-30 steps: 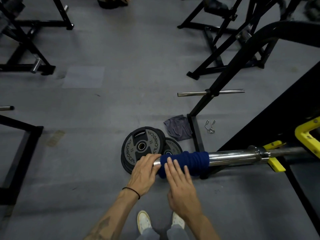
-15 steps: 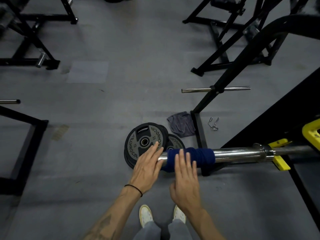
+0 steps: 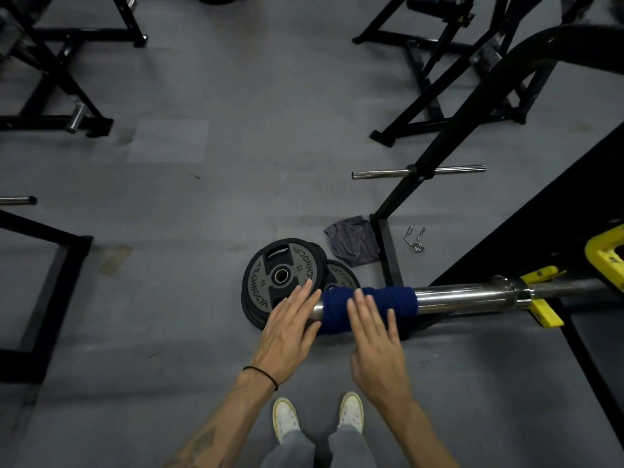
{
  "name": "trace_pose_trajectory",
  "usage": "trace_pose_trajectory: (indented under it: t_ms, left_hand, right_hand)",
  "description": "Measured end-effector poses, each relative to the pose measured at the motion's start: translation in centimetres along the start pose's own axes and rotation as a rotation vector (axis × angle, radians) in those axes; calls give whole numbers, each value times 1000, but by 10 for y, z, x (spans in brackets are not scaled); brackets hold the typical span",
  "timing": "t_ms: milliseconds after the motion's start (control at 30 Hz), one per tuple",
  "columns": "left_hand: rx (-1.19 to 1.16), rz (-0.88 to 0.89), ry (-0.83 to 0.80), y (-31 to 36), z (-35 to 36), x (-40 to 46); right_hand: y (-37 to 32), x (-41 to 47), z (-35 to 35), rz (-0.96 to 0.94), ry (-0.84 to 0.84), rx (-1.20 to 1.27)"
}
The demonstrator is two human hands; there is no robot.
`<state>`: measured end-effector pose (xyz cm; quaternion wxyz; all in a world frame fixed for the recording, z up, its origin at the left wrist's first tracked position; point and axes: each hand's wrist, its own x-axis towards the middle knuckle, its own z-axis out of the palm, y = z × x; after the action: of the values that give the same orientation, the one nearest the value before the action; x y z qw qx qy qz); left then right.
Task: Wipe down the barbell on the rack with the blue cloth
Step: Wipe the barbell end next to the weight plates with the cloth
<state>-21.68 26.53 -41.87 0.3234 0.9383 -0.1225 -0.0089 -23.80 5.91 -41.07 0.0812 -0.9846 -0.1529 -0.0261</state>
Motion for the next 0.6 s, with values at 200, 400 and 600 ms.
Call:
trace_pose_trajectory:
  t_ms: [200,400,600]
  left_hand:
    - [59,-11,-27,3,1,0]
    - [211,-9,-66,4,-1,5]
    - [432,79,-47,1,-5,11]
  right_hand:
    - [-29,0,6,-88,-12,38]
    - [-15,2,2,158,31,79]
    - [-5,3,2,-101,-19,-12]
